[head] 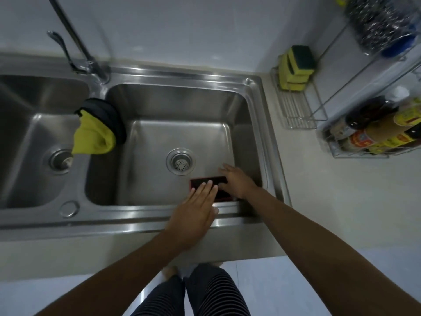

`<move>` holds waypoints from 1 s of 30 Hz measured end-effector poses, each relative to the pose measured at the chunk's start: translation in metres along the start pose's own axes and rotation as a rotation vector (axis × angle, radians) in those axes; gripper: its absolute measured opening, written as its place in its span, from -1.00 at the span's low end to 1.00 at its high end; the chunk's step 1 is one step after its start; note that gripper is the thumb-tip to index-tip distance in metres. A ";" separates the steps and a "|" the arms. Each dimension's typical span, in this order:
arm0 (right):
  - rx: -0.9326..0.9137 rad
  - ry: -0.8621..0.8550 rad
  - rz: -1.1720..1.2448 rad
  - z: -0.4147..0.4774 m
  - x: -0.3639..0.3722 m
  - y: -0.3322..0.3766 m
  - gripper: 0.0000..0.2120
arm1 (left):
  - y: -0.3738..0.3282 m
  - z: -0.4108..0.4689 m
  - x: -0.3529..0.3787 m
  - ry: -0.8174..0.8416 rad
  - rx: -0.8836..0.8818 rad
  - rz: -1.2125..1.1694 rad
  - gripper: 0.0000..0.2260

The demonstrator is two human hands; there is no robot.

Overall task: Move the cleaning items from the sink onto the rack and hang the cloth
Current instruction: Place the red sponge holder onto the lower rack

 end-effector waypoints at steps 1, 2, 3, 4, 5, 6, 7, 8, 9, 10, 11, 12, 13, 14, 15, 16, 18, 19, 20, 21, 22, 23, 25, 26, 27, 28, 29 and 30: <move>-0.003 0.058 0.007 0.005 0.006 0.000 -0.39 | 0.001 -0.006 0.002 0.009 0.015 0.017 -0.42; -0.008 0.111 0.005 0.009 0.011 0.001 -0.39 | 0.002 -0.010 0.004 0.019 0.030 0.033 -0.42; -0.014 0.155 0.004 0.014 0.016 0.000 -0.37 | 0.004 -0.014 0.006 0.027 0.043 0.042 -0.42; -0.015 0.192 -0.002 0.018 0.018 0.000 -0.34 | 0.006 -0.016 0.007 0.024 0.057 0.048 -0.42; -0.018 0.219 -0.007 0.021 0.019 0.000 -0.32 | 0.007 -0.018 0.008 0.018 0.069 0.056 -0.42; -0.028 0.237 -0.013 0.024 0.019 0.001 -0.33 | 0.007 -0.019 0.009 0.009 0.082 0.065 -0.43; -0.043 0.251 -0.014 0.026 0.020 0.003 -0.35 | 0.007 -0.020 0.009 0.002 0.095 0.072 -0.44; -0.051 0.264 -0.012 0.028 0.020 0.004 -0.37 | 0.006 -0.020 0.010 -0.013 0.108 0.074 -0.44; -0.056 0.269 -0.002 0.030 0.021 0.003 -0.38 | 0.005 -0.020 0.010 -0.027 0.114 0.075 -0.45; -0.050 0.272 0.007 0.031 0.022 0.004 -0.38 | 0.005 -0.020 0.010 -0.035 0.115 0.080 -0.45; -0.041 0.273 0.018 0.032 0.023 0.004 -0.38 | 0.004 -0.020 0.010 -0.044 0.115 0.088 -0.47; -0.032 0.272 0.023 0.032 0.024 0.004 -0.39 | 0.005 -0.020 0.011 -0.059 0.119 0.100 -0.50; -0.024 0.268 0.028 0.033 0.025 0.003 -0.42 | 0.005 -0.019 0.012 -0.069 0.122 0.108 -0.52; -0.012 0.270 0.028 0.033 0.026 0.003 -0.46 | 0.006 -0.019 0.013 -0.072 0.123 0.109 -0.53; -0.004 0.268 0.029 0.033 0.027 0.002 -0.51 | 0.006 -0.019 0.013 -0.071 0.121 0.110 -0.51; 0.004 0.263 0.026 0.033 0.027 0.002 -0.55 | 0.006 -0.019 0.013 -0.075 0.118 0.110 -0.48; 0.017 0.233 0.014 0.032 0.027 0.002 -0.61 | 0.006 -0.019 0.013 -0.093 0.112 0.114 -0.46; 0.024 0.211 0.005 0.032 0.027 0.000 -0.63 | 0.005 -0.019 0.013 -0.099 0.111 0.114 -0.49; 0.030 0.191 0.001 0.032 0.026 -0.001 -0.65 | 0.005 -0.019 0.012 -0.107 0.114 0.113 -0.52; 0.030 0.174 0.001 0.031 0.025 -0.001 -0.66 | 0.005 -0.019 0.012 -0.116 0.120 0.109 -0.54; 0.028 0.160 0.005 0.029 0.023 -0.002 -0.67 | 0.005 -0.019 0.012 -0.118 0.125 0.102 -0.54; 0.026 0.144 0.015 0.028 0.022 -0.002 -0.67 | 0.005 -0.020 0.012 -0.111 0.128 0.092 -0.52; 0.026 0.104 0.047 0.025 0.018 -0.001 -0.66 | 0.006 -0.019 0.011 -0.086 0.130 0.073 -0.46; 0.028 0.084 0.069 0.023 0.017 -0.001 -0.66 | 0.006 -0.019 0.010 -0.071 0.130 0.065 -0.45; 0.029 0.066 0.094 0.020 0.015 0.000 -0.66 | 0.006 -0.019 0.010 -0.060 0.132 0.060 -0.45; 0.031 0.050 0.121 0.018 0.014 0.000 -0.67 | 0.006 -0.019 0.010 -0.053 0.134 0.061 -0.45; 0.032 0.029 0.148 0.014 0.012 0.001 -0.68 | 0.007 -0.018 0.010 -0.051 0.137 0.062 -0.46; 0.033 0.000 0.178 0.009 0.011 0.001 -0.69 | 0.007 -0.018 0.010 -0.048 0.138 0.065 -0.46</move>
Point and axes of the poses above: each hand's wrist, its own z-axis towards the middle knuckle, its own x-axis out of the palm, y = z × x, the point moved 1 cm from there along z, towards the middle knuckle, and after that the axes turned 10 degrees about -x, right-handed, at the moved point
